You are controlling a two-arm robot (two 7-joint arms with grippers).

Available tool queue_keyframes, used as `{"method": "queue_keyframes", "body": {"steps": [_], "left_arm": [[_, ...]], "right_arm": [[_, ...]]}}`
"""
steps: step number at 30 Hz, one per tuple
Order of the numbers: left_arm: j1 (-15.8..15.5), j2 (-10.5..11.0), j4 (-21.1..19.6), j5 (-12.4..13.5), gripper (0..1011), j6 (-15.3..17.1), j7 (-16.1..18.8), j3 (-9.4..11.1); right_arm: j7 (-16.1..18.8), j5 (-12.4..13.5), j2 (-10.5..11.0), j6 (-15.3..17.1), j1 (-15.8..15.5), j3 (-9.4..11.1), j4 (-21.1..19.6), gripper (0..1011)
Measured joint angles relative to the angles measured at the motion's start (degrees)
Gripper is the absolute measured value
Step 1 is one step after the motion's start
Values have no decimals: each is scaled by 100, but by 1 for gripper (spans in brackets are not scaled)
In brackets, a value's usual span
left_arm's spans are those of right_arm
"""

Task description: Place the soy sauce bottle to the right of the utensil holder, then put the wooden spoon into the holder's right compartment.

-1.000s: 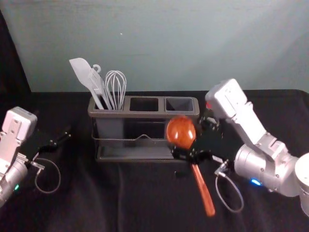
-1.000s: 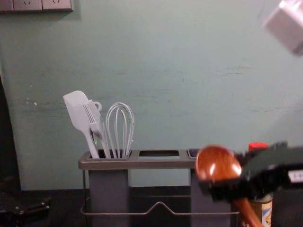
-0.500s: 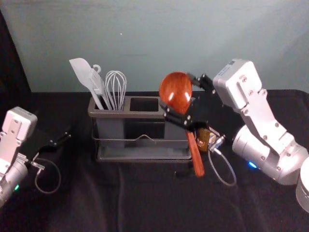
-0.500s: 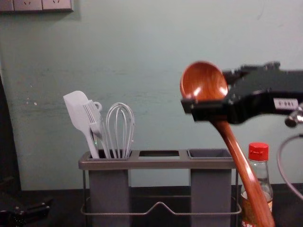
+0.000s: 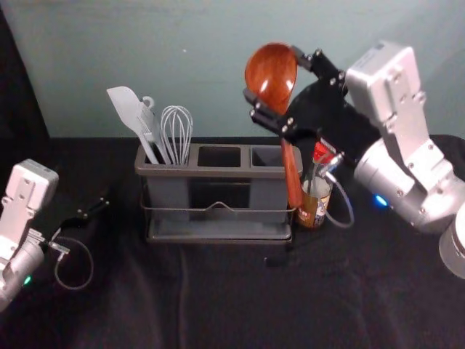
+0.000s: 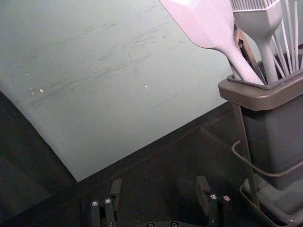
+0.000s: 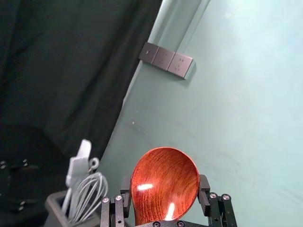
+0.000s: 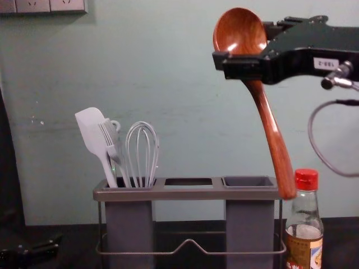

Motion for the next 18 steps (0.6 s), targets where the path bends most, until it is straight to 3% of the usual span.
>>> {"method": "queue_keyframes", "body": {"steps": [9, 18], "left_arm": [[0, 0, 0, 0, 1011, 0, 0, 0], [0, 0, 0, 0, 1011, 0, 0, 0]], "right_arm": [[281, 17, -337, -104, 675, 10, 755, 841], [437, -138, -676, -135, 1359, -57, 1593, 841]]}}
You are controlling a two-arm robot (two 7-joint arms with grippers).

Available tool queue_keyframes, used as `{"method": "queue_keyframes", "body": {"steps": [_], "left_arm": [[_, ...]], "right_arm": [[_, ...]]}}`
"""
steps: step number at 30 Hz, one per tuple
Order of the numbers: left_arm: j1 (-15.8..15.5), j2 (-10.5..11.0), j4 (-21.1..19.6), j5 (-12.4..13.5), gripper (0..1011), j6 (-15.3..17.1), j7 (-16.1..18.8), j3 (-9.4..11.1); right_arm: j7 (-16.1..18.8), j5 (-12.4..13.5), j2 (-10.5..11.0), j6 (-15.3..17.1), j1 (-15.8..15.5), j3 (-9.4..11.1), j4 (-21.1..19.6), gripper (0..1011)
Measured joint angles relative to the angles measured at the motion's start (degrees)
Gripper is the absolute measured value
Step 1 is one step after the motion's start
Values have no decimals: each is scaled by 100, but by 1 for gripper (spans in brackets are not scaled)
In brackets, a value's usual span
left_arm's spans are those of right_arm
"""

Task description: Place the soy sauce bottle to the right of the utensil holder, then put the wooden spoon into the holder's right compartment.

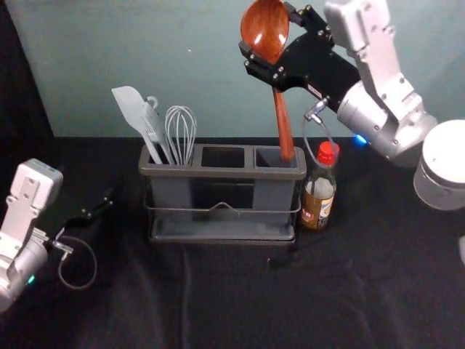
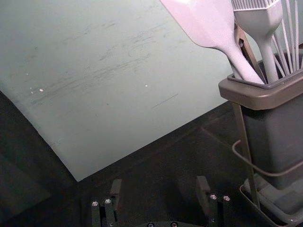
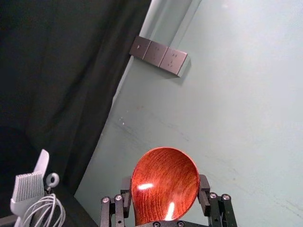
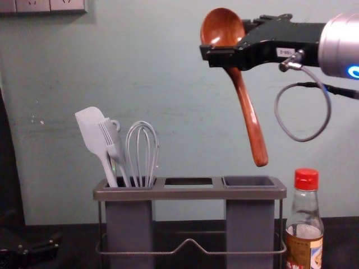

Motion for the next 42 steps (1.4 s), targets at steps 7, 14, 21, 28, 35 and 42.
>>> {"method": "queue_keyframes", "body": {"steps": [7, 14, 21, 28, 35, 42], "left_arm": [[0, 0, 0, 0, 1011, 0, 0, 0], [0, 0, 0, 0, 1011, 0, 0, 0], [0, 0, 0, 0, 1012, 0, 0, 0], [0, 0, 0, 0, 1012, 0, 0, 0], [0, 0, 0, 0, 1011, 0, 0, 0], [0, 0, 0, 0, 1011, 0, 0, 0]], "right_arm": [[110, -93, -190, -49, 380, -122, 647, 841], [149, -134, -293, -71, 534, -189, 1004, 841], [198, -153, -349, -94, 613, -245, 1220, 842], [240, -174, -351, -87, 611, -291, 1265, 841], [301, -144, -271, 77, 511, -281, 1085, 841], [394, -102, -116, 346, 369, -247, 722, 842]]}}
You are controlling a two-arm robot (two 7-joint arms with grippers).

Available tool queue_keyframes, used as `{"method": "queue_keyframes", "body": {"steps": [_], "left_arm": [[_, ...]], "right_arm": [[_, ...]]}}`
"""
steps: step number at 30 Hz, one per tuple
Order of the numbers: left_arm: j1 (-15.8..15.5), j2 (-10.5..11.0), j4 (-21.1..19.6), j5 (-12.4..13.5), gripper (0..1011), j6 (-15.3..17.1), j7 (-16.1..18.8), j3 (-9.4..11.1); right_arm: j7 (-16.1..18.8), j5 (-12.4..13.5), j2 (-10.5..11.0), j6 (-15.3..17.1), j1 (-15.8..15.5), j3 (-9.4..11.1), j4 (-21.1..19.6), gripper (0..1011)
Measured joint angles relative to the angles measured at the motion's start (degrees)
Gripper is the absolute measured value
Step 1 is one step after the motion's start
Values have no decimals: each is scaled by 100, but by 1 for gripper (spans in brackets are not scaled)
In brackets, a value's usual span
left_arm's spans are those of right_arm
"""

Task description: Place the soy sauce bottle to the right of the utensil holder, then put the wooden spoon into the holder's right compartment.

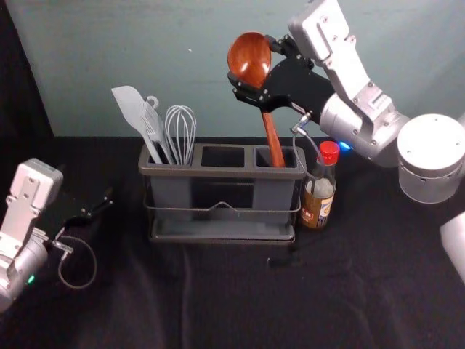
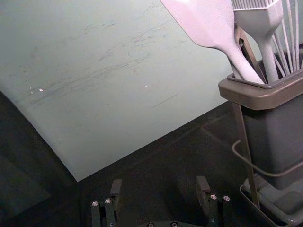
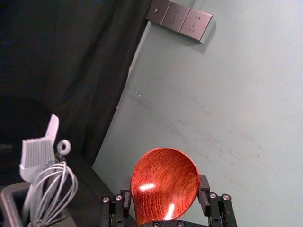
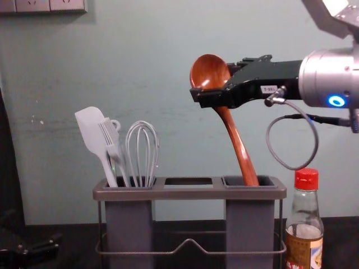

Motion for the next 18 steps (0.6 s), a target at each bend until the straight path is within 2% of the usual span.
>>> {"method": "queue_keyframes", "body": {"steps": [10, 18], "left_arm": [[0, 0, 0, 0, 1011, 0, 0, 0], [0, 0, 0, 0, 1011, 0, 0, 0]], "right_arm": [[60, 223, 206, 153, -321, 136, -508, 841], [57, 301, 353, 256, -529, 200, -787, 841]]}}
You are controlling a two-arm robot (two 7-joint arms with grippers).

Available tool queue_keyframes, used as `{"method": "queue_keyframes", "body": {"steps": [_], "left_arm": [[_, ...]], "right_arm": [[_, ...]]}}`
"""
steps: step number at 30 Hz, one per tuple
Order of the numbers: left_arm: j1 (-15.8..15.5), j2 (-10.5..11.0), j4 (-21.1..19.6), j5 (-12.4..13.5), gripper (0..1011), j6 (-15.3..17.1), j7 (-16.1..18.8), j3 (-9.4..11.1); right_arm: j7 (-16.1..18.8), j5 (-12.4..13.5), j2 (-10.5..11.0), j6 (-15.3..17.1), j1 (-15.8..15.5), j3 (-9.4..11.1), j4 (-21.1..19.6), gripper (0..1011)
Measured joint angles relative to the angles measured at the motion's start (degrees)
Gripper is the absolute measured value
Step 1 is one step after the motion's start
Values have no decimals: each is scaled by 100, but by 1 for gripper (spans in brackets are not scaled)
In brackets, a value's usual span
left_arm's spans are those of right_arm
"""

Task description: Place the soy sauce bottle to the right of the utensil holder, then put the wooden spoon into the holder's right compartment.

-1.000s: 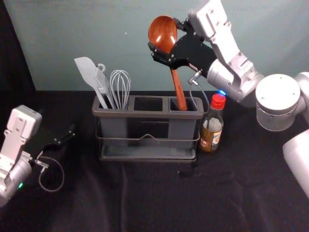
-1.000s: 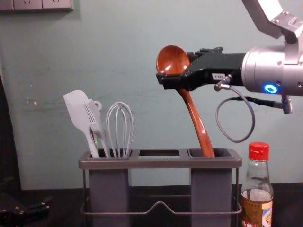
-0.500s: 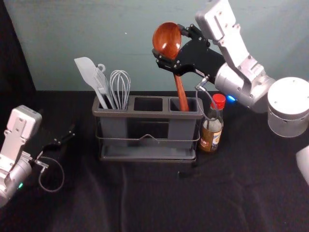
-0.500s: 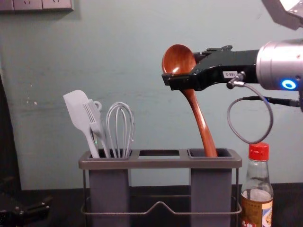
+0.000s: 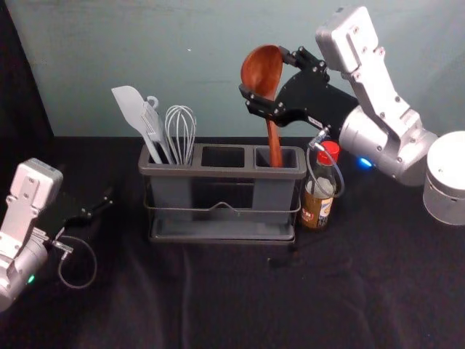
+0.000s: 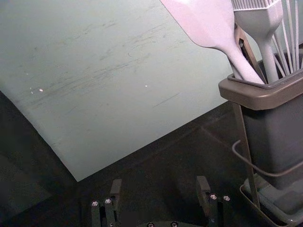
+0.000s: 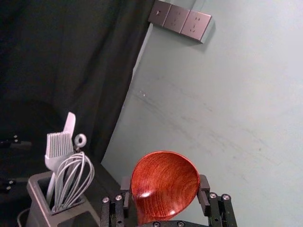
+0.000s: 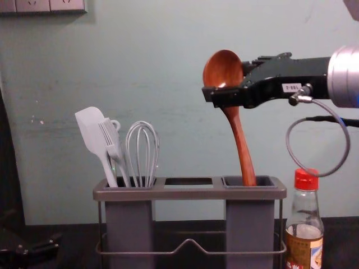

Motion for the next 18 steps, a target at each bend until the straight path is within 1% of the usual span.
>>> {"method": "queue_keyframes", "body": {"steps": [8, 13, 18], "left_arm": [[0, 0, 0, 0, 1012, 0, 0, 0], [0, 0, 0, 0, 1011, 0, 0, 0], [0, 0, 0, 0, 1011, 0, 0, 0]], "right_arm": [[-14, 107, 117, 161, -200, 88, -223, 841], [-43, 115, 191, 262, -349, 113, -380, 842], [-64, 129, 209, 288, -425, 124, -405, 841]]}}
